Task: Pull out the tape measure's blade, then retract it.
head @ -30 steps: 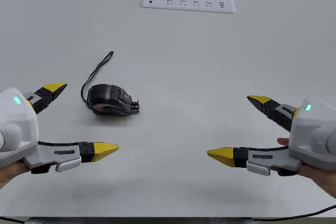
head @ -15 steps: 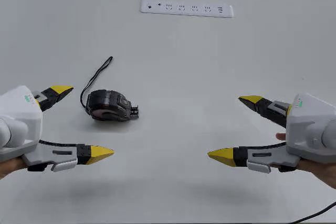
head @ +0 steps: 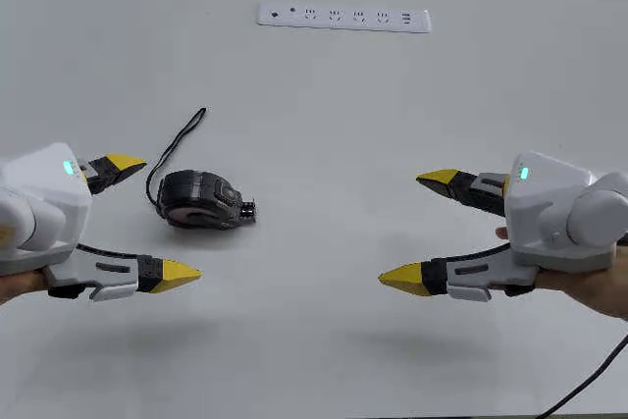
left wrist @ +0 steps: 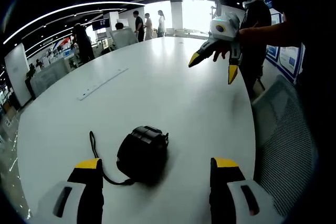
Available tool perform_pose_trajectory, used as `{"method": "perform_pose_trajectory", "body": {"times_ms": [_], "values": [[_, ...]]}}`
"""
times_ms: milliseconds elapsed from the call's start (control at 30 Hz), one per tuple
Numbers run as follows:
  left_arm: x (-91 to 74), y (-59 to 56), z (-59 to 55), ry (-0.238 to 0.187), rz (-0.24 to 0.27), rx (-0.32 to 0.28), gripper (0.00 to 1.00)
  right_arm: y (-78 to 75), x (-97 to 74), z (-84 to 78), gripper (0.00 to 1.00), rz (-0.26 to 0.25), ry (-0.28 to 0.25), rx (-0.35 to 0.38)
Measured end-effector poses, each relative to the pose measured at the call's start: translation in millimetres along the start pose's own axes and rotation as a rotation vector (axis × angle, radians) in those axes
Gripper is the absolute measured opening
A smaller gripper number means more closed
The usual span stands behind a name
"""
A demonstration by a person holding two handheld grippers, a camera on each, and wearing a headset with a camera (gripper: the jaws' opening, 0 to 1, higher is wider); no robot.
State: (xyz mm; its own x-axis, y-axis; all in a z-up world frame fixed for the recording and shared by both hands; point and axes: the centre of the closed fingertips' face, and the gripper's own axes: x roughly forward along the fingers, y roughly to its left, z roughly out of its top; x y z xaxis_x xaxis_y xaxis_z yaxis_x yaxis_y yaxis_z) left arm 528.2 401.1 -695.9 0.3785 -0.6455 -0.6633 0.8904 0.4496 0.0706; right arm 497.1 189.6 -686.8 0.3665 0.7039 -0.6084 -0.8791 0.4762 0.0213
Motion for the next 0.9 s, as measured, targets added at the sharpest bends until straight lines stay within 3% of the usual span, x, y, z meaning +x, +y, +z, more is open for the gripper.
{"method": "perform_pose_trajectory", "body": {"times_ms": [433, 900], "values": [[15.3, 9.4, -7.7, 0.072, -0.055, 0.067, 0.7, -3.0, 19.5, 9.6, 0.7, 0.058, 0.026, -0.068], [28.6, 19.2, -23.3, 0.181, -0.125, 0.164, 0.56, -4.5, 41.4, 21.9, 0.6, 0.117, 0.024, -0.115]]}}
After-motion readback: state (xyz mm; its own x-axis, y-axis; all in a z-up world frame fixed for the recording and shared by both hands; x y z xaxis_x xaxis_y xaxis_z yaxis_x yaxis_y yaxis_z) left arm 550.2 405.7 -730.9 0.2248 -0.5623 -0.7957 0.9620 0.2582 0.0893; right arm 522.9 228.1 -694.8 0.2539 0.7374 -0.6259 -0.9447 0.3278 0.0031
